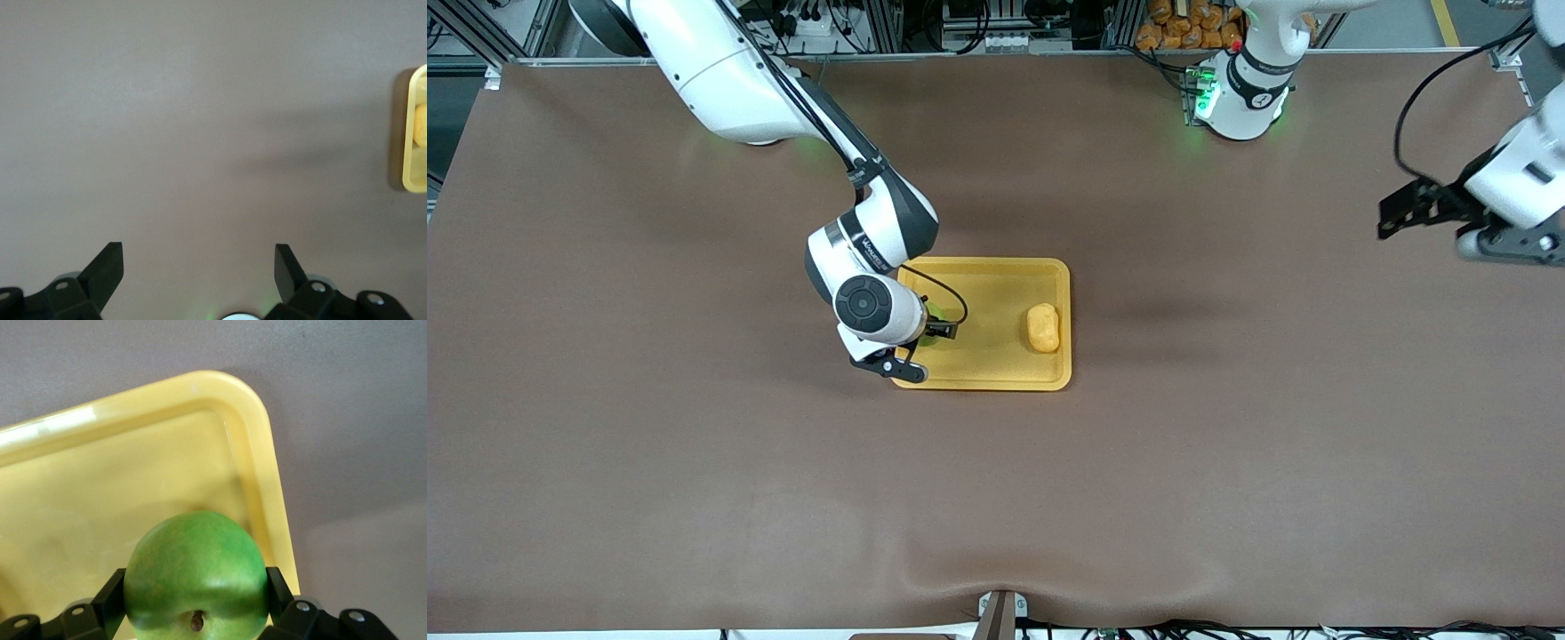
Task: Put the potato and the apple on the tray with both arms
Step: 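Lower the apple onto the tray and open the right gripper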
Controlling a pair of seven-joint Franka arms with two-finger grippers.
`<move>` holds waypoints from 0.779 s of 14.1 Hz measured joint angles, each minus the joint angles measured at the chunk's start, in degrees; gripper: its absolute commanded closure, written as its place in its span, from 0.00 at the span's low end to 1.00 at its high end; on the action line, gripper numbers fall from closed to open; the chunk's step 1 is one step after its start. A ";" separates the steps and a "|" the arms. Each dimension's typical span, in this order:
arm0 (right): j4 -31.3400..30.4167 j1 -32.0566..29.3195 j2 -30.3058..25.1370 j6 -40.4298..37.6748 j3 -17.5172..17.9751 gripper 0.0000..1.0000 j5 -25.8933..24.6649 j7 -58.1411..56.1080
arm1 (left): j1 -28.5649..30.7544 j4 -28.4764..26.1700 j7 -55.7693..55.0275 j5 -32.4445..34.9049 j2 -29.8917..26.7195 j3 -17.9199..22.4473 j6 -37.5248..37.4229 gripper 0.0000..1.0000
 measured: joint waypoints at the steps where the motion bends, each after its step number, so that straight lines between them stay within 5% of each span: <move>1: -0.44 0.01 0.30 0.85 0.00 1.00 -0.01 0.00 | 0.07 1.17 0.81 0.00 0.00 0.34 -1.53 0.00; 2: -0.72 0.02 0.72 1.64 0.00 1.00 -0.02 0.00 | 0.12 2.01 1.11 -0.01 -0.01 0.50 -2.83 0.00; 3: -0.80 0.03 0.97 2.02 0.00 0.61 -0.02 0.00 | 0.12 2.46 1.14 -0.01 -0.01 0.50 -3.76 0.00; 4: -0.79 0.03 0.88 1.94 0.00 0.01 -0.02 0.02 | 0.10 2.64 1.14 -0.01 0.00 0.47 -4.37 0.00; 11: 0.46 0.04 0.79 0.38 0.04 0.00 -0.02 1.17 | 0.06 3.05 1.12 -2.68 -0.13 0.41 -5.63 0.00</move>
